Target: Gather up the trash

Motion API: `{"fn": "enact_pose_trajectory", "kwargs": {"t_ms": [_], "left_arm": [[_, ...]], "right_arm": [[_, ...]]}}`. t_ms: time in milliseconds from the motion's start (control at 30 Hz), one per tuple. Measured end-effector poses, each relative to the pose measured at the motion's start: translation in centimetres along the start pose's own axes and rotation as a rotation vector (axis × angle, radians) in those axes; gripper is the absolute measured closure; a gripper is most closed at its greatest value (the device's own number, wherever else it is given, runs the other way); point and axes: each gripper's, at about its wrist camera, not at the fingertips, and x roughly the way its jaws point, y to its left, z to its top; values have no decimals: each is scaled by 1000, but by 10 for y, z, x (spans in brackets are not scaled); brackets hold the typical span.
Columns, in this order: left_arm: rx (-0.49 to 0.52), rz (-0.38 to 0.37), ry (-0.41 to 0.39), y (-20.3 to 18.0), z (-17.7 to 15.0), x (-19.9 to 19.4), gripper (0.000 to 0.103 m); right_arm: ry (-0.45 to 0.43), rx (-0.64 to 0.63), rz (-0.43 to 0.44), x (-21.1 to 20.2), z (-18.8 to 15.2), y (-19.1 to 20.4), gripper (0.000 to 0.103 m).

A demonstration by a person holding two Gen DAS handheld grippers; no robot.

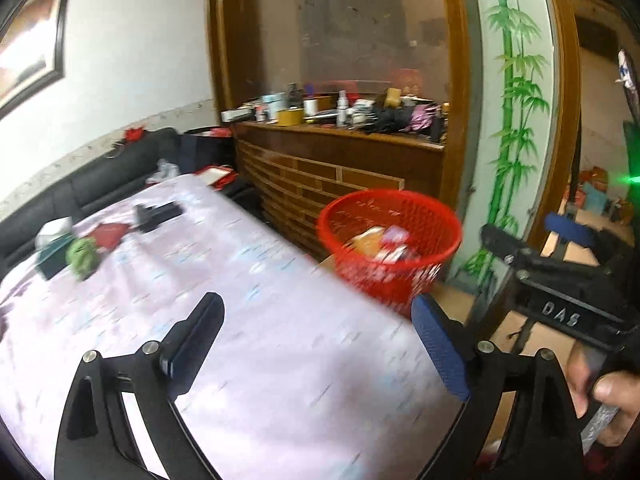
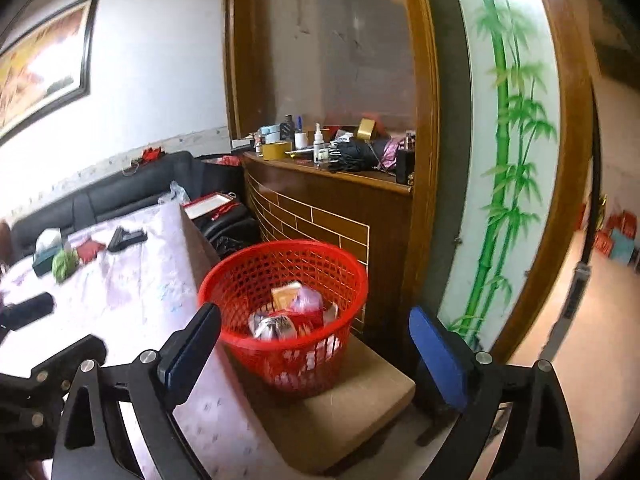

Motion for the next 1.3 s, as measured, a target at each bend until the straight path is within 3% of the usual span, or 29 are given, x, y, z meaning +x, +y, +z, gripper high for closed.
{"fn": "enact_pose_trajectory", "kwargs": {"t_ms": [67,200,400,567,833,1033,1300], "left_arm": [[-2,75,-13,10,-16,-16,3],[-56,221,-48,25,-41,-39,2],[-41,299,4,29,-62,-53,2],[-54,266,113,33,-72,-42,2],[-52,328,47,34,-77,-50,2],[-97,262,84,40,-79,-46,2],[-123,277,76,46,-79,-48,2]], "right_arm": [[-15,-6,-23,-16,-12,10,3],[-69,4,-66,-43,-38,28,2],[-67,-34,-74,-58,-50,51,2],[-67,-52,-78,-63,-52,60,2],[-61,-86,-76,-60,-54,71,2],[-56,-75,-78,-58,-55,67,2],[-45,-65,-74,-55,-57,65,2]]}}
